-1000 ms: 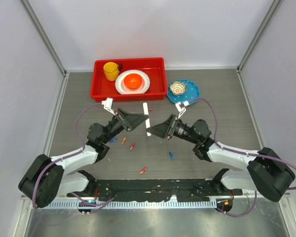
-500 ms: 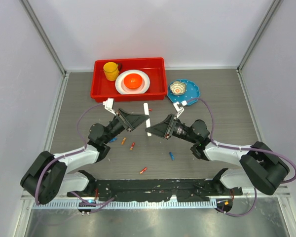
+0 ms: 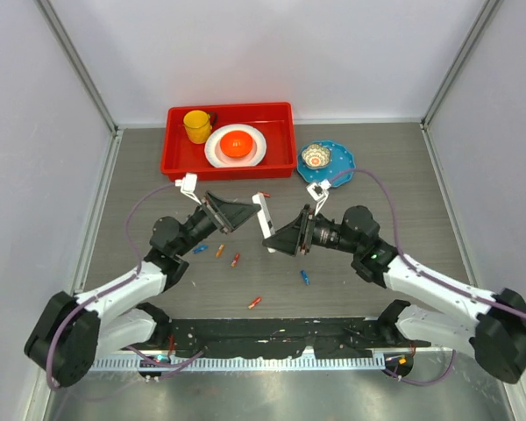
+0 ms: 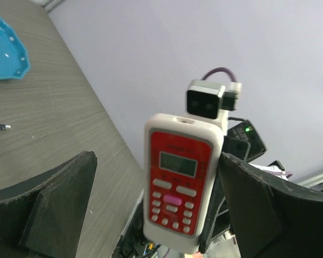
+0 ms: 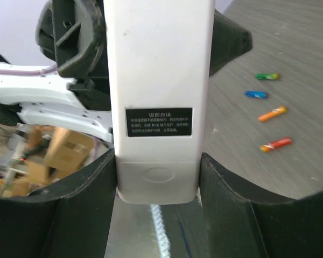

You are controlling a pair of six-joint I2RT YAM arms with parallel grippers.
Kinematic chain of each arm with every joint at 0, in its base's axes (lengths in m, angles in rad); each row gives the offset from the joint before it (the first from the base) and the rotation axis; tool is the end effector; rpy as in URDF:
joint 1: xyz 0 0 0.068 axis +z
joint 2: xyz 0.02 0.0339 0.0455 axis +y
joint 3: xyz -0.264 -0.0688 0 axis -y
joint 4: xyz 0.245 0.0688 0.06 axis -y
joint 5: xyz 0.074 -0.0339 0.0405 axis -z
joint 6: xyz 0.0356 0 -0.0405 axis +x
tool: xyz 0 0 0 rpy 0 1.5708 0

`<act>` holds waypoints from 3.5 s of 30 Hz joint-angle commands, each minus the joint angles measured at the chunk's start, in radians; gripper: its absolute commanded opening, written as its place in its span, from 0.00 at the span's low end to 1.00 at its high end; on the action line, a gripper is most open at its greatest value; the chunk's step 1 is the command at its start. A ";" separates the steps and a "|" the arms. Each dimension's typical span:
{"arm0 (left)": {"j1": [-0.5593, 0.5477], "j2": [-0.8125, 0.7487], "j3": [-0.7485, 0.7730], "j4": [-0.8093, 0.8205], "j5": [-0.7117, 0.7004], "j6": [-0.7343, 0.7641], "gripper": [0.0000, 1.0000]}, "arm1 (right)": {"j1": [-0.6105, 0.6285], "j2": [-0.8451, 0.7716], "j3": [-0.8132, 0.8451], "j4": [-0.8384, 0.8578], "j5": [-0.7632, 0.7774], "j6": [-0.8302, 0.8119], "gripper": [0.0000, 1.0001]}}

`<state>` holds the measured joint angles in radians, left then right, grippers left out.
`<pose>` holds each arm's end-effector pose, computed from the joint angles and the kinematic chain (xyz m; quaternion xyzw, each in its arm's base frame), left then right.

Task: Load the batteries into the remote control
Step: Adjust the remote control.

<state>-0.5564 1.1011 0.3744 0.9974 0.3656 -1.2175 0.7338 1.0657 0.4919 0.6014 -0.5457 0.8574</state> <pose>0.1859 -0.1306 0.2597 -0.0563 0.6099 -0.6763 0.4093 0.1621 0.1711 0.2648 -0.1513 0.6821 0.6246 0.3489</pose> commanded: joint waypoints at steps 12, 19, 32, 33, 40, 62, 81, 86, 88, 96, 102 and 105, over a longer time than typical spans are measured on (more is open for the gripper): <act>-0.087 -0.141 0.181 -0.531 -0.065 0.287 1.00 | 0.242 -0.055 0.324 -0.951 0.737 -0.583 0.01; -0.224 -0.095 0.251 -0.715 -0.232 0.375 0.96 | 0.308 -0.027 0.373 -0.968 0.822 -0.601 0.01; -0.231 -0.262 0.153 -0.787 -0.504 0.309 0.99 | 0.348 -0.087 0.355 -0.942 0.866 -0.607 0.01; -0.229 -0.277 0.143 -0.787 -0.516 0.309 1.00 | 0.348 -0.090 0.355 -0.942 0.869 -0.609 0.01; -0.229 -0.232 0.107 -0.674 -0.459 0.225 0.98 | 0.360 -0.157 0.294 -0.832 0.840 -0.591 0.01; -0.289 0.039 0.178 -0.422 -0.326 0.151 0.57 | 0.443 -0.191 0.214 -0.718 0.929 -0.600 0.01; -0.295 0.060 0.147 -0.368 -0.343 0.108 0.09 | 0.450 -0.177 0.206 -0.733 0.957 -0.620 0.01; -0.298 0.059 0.143 -0.362 -0.338 0.111 0.00 | 0.450 -0.174 0.206 -0.733 0.960 -0.621 0.01; -0.298 0.062 0.136 -0.349 -0.335 0.113 0.00 | 0.450 -0.176 0.209 -0.736 0.967 -0.615 0.02; -0.295 -0.023 0.078 -0.339 -0.505 0.174 0.00 | 0.450 -0.217 0.267 -0.787 0.912 -0.557 0.74; -0.263 -0.127 0.084 -0.401 -0.560 0.289 0.00 | 0.450 -0.265 0.275 -0.785 0.839 -0.518 0.87; -0.246 -0.168 0.072 -0.395 -0.586 0.334 0.00 | 0.450 -0.276 0.260 -0.763 0.880 -0.456 0.88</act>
<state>-0.8234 0.9894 0.4469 0.5812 -0.1440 -0.9852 1.1816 0.8112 0.7277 -0.2081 0.3183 0.3202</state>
